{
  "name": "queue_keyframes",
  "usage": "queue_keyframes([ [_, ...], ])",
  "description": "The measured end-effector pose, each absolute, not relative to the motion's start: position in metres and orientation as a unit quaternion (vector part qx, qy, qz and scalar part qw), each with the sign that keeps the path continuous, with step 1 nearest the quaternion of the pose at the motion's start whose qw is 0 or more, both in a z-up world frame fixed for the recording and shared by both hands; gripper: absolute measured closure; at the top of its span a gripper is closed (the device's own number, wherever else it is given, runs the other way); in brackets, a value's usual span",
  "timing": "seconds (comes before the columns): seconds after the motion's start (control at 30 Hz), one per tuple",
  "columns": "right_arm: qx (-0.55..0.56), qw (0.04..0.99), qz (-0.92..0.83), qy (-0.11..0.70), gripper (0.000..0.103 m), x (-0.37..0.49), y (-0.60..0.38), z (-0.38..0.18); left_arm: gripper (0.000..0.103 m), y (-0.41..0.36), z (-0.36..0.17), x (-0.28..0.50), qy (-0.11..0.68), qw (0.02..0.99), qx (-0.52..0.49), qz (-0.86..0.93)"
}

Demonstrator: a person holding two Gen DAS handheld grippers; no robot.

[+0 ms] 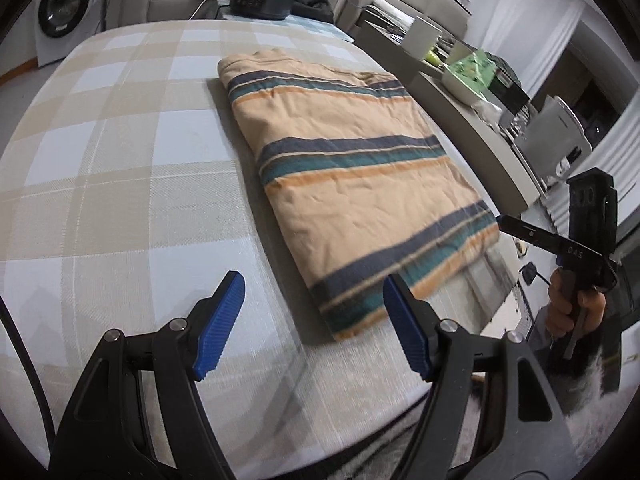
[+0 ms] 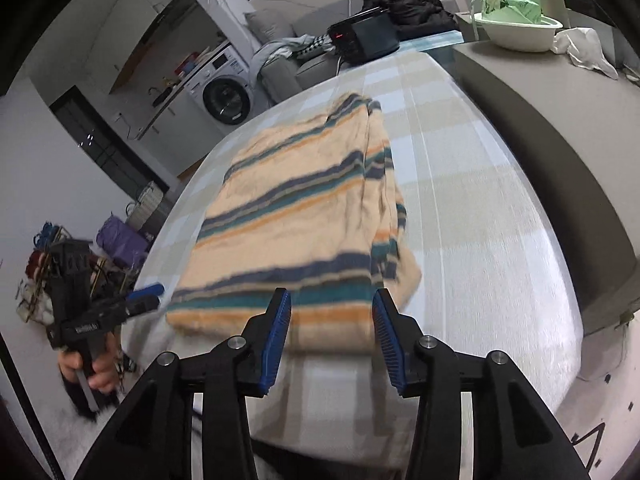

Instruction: Fold small clothes

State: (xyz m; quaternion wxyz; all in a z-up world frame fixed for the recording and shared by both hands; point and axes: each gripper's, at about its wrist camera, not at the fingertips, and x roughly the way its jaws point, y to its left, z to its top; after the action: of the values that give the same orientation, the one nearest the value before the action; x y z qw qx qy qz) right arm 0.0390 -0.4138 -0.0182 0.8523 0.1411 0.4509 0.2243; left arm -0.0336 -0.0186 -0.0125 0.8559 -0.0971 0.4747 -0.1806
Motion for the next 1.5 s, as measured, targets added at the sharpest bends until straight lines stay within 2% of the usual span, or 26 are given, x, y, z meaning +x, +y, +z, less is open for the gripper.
queue_keyframes([
  [0.4, 0.138, 0.858, 0.236, 0.434, 0.059, 0.031, -0.422, -0.038, 0.034, -0.043, -0.008, -0.040, 0.485, 0.852, -0.058, -0.190],
  [0.57, 0.114, 0.870, 0.226, 0.423, 0.059, 0.025, -0.427, -0.029, 0.034, -0.051, -0.010, -0.040, 0.490, 0.850, -0.042, -0.190],
  [1.1, 0.135, 0.850, 0.308, 0.405, 0.059, 0.035, -0.419, -0.025, 0.034, -0.067, -0.021, -0.031, 0.503, 0.835, -0.054, -0.218],
  [1.17, 0.124, 0.850, 0.304, 0.412, 0.067, 0.040, -0.417, -0.031, 0.034, -0.069, -0.020, -0.032, 0.501, 0.836, -0.051, -0.219],
  [1.23, 0.102, 0.854, 0.291, 0.419, 0.091, 0.046, -0.411, -0.036, 0.034, -0.069, -0.023, -0.030, 0.504, 0.835, -0.053, -0.215],
  [1.33, 0.093, 0.867, 0.284, 0.399, 0.096, 0.049, -0.410, -0.027, 0.034, -0.067, -0.026, -0.028, 0.508, 0.833, -0.055, -0.212],
  [1.5, 0.064, 0.896, 0.233, 0.374, 0.097, 0.055, -0.410, -0.011, 0.034, -0.065, -0.031, -0.027, 0.512, 0.829, -0.063, -0.217],
])
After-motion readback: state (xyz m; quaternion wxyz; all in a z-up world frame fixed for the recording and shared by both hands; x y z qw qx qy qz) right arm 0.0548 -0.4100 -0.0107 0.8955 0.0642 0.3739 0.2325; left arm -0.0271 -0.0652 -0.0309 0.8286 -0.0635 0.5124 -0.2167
